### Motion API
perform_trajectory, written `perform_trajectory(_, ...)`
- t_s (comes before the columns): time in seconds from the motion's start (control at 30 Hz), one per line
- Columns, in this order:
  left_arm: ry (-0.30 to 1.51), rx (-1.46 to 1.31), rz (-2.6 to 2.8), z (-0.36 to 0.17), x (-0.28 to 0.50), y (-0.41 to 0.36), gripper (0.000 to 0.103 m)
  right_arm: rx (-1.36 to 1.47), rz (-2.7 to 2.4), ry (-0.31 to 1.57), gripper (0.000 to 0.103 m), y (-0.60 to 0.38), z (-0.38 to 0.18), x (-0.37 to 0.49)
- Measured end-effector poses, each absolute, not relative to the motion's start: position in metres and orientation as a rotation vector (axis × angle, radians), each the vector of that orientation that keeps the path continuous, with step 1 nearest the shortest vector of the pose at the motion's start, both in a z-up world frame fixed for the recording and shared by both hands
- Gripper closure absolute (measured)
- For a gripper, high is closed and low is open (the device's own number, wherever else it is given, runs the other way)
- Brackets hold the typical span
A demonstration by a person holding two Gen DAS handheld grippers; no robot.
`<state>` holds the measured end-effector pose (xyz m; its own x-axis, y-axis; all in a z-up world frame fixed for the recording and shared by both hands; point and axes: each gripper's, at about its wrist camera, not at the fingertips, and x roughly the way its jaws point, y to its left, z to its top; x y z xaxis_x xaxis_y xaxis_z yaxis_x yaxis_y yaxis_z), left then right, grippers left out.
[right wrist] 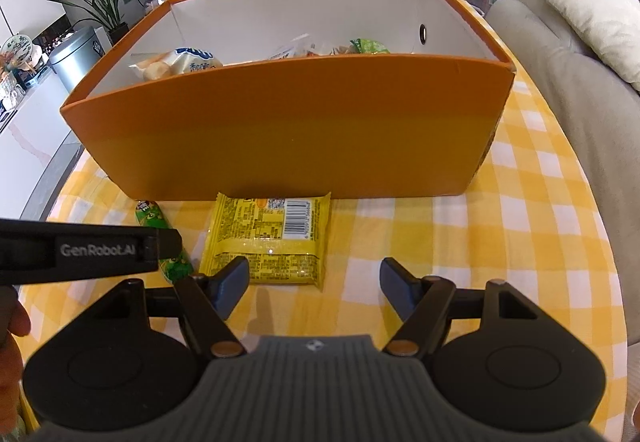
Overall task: Organize snacks
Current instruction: 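Move the left tool to the green sausage while the right tool approaches the yellow packet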
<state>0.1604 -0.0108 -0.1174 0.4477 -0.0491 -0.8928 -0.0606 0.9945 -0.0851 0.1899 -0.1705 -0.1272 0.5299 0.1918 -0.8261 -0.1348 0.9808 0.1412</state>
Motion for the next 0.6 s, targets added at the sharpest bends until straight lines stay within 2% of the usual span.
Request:
perform_trajectory(0.17,1.120,-0.112,-0.004,-0.121,0.162,-0.009,0.043,0.060,0.200,1.001,0.033,-0.168,-0.130,0.192)
perform_trajectory(0.43,1.124,-0.053,0.032,-0.111,0.159,0.007,0.060,0.067,0.215,1.007,0.032,-0.163,-0.134,0.195)
perform_trajectory(0.6,1.141,-0.110,0.037,-0.112,0.157,0.020,0.063,0.057,0.248,1.004,0.024,-0.152,-0.135,0.198)
